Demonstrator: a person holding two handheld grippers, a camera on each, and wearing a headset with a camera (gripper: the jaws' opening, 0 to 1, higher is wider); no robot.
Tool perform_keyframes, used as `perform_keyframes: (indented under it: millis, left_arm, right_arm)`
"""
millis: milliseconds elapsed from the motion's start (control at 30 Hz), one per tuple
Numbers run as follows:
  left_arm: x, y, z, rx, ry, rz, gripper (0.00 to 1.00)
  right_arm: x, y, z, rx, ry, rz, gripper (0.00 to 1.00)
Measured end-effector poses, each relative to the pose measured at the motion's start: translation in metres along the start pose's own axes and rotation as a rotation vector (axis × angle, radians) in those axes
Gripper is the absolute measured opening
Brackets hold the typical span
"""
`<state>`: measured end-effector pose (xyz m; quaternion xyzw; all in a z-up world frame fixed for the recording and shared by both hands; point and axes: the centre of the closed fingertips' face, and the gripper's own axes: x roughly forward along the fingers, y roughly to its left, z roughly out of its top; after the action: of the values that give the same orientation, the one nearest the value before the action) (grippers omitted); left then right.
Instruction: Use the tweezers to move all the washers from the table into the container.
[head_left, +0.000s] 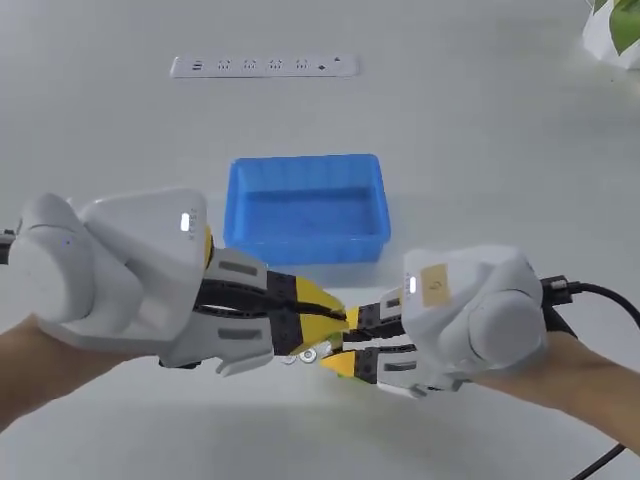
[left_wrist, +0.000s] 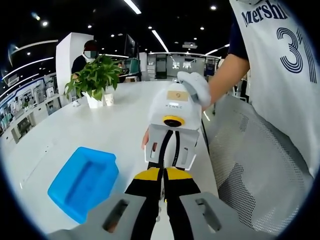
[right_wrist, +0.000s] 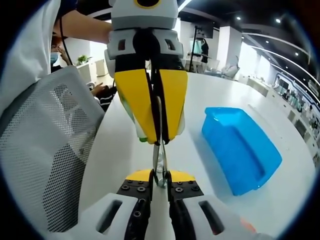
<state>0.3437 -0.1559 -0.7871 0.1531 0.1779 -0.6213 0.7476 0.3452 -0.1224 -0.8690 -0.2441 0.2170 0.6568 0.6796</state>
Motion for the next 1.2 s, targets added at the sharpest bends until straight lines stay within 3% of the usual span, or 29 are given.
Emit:
perform_keyframes:
  millis: [333, 700, 900, 1200]
  left_arm:
    - [-0.002, 0.000, -0.002, -0.006, 0.015, -0.011, 0.05]
    - [-0.005, -0.002, 0.001, -0.007, 0.025, -0.013, 0.05]
    - [-0.011, 0.000, 0.018, 0.029, 0.017, -0.017, 0.05]
    - [-0.035, 0.019, 0.063, 0.158, -0.024, 0.015, 0.05]
  right_arm:
    - [0.001, 0.001, 0.000, -0.020, 0.014, 0.035, 0.10]
    - [-0.003, 0.003, 0.003, -0.020, 0.025, 0.024, 0.10]
    - [-0.013, -0.003, 0.017, -0.036, 0.007, 0.000, 0.10]
    - [-0.039, -0.032, 0.062, -0.075, -0.073, -0.089, 0.10]
